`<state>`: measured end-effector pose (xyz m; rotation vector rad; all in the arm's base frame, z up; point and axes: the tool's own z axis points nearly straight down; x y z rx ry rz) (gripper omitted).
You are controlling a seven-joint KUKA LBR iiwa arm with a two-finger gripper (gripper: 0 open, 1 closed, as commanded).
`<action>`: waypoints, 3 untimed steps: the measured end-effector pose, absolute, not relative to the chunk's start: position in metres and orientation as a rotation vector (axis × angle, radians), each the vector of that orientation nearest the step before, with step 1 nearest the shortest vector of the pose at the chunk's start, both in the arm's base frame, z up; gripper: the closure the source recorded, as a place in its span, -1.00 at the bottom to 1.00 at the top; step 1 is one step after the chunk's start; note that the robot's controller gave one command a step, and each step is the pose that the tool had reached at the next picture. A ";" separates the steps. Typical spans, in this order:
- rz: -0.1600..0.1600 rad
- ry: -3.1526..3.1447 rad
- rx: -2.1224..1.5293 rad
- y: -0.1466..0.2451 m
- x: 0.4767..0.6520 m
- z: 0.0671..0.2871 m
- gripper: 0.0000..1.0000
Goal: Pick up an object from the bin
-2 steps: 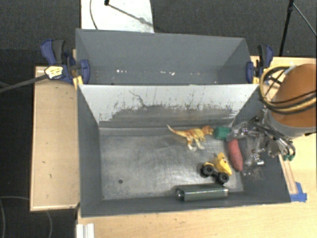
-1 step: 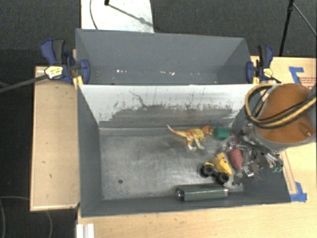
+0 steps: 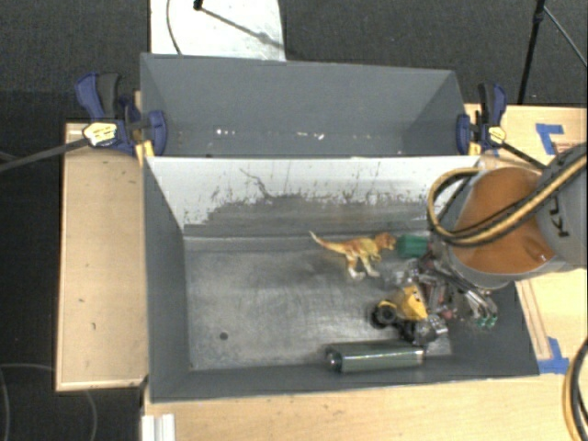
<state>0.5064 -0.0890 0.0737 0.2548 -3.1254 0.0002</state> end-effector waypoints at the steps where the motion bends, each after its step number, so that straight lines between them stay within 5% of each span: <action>1: 0.002 -3.134 0.258 -0.100 0.488 0.088 1.00; 2: 0.002 -3.134 0.259 -0.100 0.488 0.088 1.00; 3: -0.003 -3.126 0.254 -0.092 0.487 0.136 1.00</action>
Offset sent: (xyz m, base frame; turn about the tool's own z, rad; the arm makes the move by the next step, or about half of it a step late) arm 0.0000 0.0000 0.0000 0.0000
